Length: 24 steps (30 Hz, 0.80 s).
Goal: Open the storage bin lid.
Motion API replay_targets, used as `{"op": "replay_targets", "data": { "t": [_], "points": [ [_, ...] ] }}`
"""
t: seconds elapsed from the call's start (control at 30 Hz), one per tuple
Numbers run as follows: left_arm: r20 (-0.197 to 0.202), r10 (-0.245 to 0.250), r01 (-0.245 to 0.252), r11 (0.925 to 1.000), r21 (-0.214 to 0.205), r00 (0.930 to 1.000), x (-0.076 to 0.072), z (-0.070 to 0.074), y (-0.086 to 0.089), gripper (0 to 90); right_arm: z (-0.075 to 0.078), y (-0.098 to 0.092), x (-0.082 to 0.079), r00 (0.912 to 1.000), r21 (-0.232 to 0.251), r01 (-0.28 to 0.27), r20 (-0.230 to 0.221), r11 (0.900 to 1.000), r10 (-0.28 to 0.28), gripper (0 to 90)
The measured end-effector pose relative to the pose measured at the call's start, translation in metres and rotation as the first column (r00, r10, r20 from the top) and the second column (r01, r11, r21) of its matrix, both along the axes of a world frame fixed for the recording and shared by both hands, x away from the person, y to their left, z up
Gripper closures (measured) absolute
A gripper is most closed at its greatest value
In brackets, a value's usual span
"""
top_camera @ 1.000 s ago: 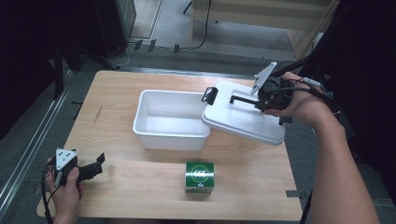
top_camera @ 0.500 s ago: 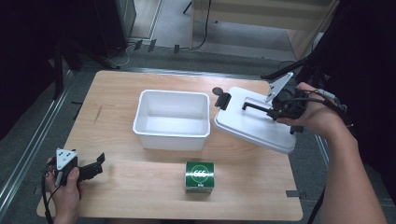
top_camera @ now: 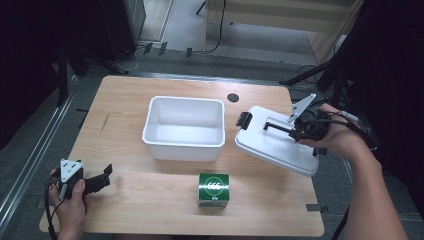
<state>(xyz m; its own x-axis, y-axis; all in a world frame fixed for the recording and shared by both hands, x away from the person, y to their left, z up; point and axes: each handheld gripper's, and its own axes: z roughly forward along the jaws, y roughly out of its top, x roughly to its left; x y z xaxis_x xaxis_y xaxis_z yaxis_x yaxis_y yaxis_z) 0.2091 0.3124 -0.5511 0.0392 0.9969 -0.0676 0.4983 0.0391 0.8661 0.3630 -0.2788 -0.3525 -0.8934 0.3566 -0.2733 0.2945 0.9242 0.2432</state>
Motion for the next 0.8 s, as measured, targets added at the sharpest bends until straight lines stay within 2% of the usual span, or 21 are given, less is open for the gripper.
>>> {"op": "replay_targets", "data": {
  "t": [0.57, 0.8],
  "points": [
    [0.001, 0.002, -0.002, 1.0, 0.001, 1.0, 0.0, 0.0, 0.0, 0.0, -0.035, -0.003, -0.003, 0.9995, 0.0, 0.024, -0.021, 0.9997, -0.024, 85.3],
    [0.0, 0.001, -0.001, 1.0, 0.0, 1.0, 0.0, 0.0, 0.0, 0.0, -0.049, -0.007, -0.005, 0.9992, 0.025, 0.032, -0.023, 0.9992, -0.032, 85.3]
  ]
}}
